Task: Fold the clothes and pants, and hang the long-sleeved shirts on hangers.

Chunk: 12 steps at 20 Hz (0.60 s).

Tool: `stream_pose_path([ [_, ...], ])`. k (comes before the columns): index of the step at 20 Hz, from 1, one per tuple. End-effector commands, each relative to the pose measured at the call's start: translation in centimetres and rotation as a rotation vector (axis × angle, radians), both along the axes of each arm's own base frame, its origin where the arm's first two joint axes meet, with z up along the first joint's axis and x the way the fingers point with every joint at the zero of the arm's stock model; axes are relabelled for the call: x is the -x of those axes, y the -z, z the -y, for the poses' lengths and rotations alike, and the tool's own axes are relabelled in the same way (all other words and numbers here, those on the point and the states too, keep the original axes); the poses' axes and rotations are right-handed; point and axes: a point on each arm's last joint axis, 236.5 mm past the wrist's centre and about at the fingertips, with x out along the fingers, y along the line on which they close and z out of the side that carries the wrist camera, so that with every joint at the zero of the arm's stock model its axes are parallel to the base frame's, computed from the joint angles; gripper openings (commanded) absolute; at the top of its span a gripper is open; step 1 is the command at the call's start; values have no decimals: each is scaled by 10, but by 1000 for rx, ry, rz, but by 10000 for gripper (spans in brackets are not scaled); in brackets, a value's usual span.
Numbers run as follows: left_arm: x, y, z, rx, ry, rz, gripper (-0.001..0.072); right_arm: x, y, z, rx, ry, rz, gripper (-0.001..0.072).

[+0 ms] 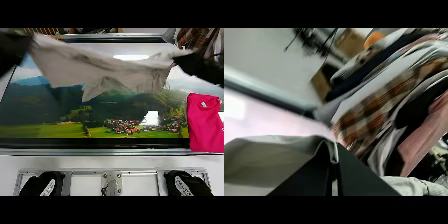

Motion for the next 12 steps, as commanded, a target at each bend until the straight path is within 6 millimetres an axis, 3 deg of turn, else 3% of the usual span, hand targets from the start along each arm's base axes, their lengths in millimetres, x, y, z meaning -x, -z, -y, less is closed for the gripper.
stream_pose_path([
  [1,104,-125,-9,2,-19,342,5,81,-102,-18,-26,-19,199,13],
  [4,152,-162,-11,3,-21,464,6,129,-127,-27,-71,-23,248,13],
  [6,160,-168,-11,-20,-25,484,6,153,-130,-34,-110,-39,226,13],
  [8,142,-157,-10,-64,-31,433,5,163,-119,-39,-128,-52,151,13],
  [9,122,-142,-8,-99,-31,373,6,164,-104,-39,-125,-49,78,14],
  [10,98,-121,-6,-132,-24,290,5,162,-84,-36,-106,-33,-11,13],
  [12,38,-61,-1,-203,-1,68,6,149,-43,-19,-57,36,-175,13],
])
